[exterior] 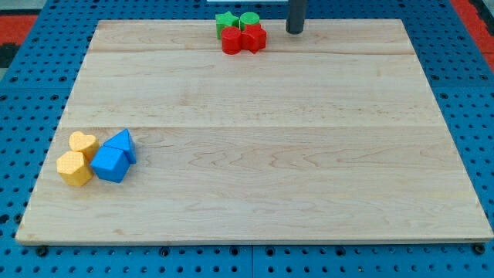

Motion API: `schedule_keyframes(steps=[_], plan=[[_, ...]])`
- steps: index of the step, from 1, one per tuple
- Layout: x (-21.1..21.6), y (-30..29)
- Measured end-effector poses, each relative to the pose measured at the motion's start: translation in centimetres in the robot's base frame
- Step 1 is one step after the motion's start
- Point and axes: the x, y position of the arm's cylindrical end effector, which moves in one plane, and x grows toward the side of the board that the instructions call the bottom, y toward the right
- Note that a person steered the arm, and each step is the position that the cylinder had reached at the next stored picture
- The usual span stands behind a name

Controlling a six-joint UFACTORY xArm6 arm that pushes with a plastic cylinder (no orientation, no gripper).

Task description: Separate red blocks from the green blocks

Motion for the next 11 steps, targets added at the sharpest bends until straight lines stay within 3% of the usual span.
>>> schedule_keyframes(steps=[2, 4, 6, 7, 8, 11], plan=[[2.0, -0.2], [-1.7, -1.4], [-1.0, -13.0], [1.6, -17.0], [3.9, -17.1], [-1.0, -15.8]])
